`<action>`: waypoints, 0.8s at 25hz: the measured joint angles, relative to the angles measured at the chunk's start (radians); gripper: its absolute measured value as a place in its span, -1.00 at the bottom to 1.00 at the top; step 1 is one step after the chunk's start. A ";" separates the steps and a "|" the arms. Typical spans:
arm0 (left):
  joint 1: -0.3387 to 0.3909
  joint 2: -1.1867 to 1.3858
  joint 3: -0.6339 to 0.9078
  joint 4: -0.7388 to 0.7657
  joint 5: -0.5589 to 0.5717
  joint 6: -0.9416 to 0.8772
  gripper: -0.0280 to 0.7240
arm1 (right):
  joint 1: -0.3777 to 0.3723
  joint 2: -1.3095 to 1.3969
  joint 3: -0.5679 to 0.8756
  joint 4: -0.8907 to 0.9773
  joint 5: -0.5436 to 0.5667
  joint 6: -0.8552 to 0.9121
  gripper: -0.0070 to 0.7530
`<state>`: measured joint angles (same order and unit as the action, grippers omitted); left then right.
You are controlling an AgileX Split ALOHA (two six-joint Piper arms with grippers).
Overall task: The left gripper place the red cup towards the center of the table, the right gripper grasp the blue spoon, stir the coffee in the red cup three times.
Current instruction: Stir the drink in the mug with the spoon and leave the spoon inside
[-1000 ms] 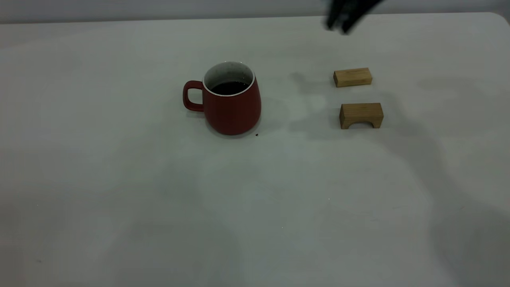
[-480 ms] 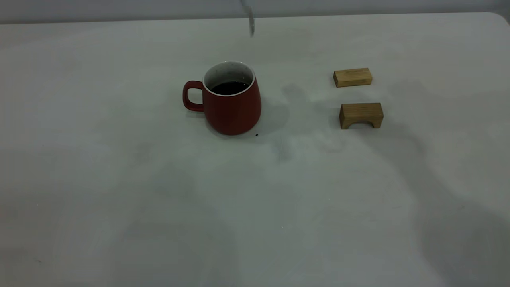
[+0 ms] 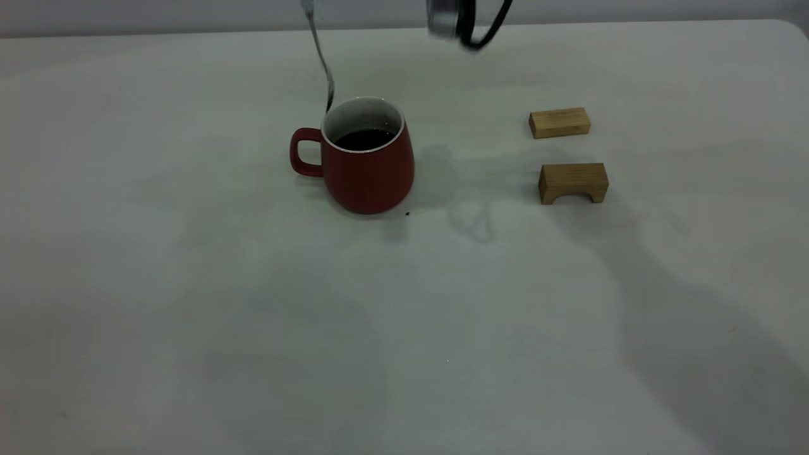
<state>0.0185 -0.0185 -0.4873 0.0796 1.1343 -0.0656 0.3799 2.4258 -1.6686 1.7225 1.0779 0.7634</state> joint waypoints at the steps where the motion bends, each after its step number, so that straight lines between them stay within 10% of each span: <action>1: 0.000 0.000 0.000 0.000 0.000 0.000 0.09 | -0.001 0.018 0.000 0.011 -0.007 -0.020 -0.60; 20: 0.000 0.000 0.000 0.000 0.000 0.000 0.09 | -0.043 0.154 -0.007 0.031 -0.015 -0.357 -0.60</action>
<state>0.0185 -0.0185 -0.4873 0.0796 1.1343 -0.0656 0.3365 2.5803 -1.6757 1.7537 1.0626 0.4064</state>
